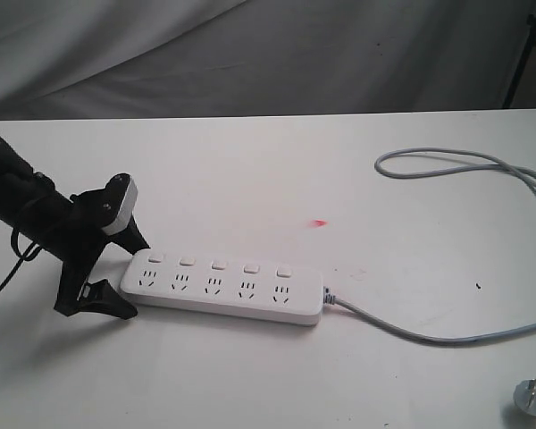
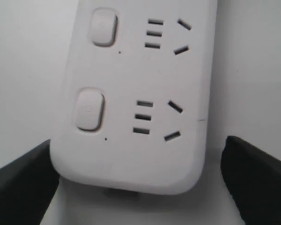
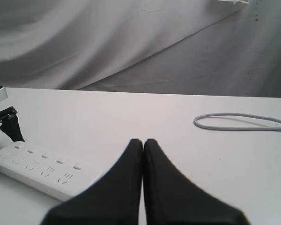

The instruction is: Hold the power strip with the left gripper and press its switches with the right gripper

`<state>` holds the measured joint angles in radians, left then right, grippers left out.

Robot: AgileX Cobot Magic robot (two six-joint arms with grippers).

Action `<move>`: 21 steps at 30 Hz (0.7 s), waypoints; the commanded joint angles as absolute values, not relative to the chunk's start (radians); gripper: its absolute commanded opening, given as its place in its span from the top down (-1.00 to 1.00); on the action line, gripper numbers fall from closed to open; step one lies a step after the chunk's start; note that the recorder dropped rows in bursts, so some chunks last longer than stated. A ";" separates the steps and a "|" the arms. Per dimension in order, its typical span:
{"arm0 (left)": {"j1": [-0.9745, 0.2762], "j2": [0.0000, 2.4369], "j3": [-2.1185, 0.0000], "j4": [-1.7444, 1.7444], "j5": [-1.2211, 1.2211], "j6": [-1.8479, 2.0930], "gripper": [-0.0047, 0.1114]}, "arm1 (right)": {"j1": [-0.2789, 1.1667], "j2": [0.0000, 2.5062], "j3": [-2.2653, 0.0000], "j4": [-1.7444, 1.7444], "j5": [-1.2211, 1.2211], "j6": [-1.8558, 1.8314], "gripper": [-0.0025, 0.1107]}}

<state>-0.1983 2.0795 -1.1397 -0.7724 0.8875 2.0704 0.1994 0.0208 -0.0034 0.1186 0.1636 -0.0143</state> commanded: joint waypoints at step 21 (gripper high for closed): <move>-0.203 2.081 -1.145 -0.784 0.919 2.064 -0.29 | 0.198 0.017 0.000 0.105 0.163 -0.015 0.96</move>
<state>-0.1983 2.0795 -1.1397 -0.7724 0.9029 2.0666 0.1994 0.0208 -0.0034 0.1186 0.1636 -0.0143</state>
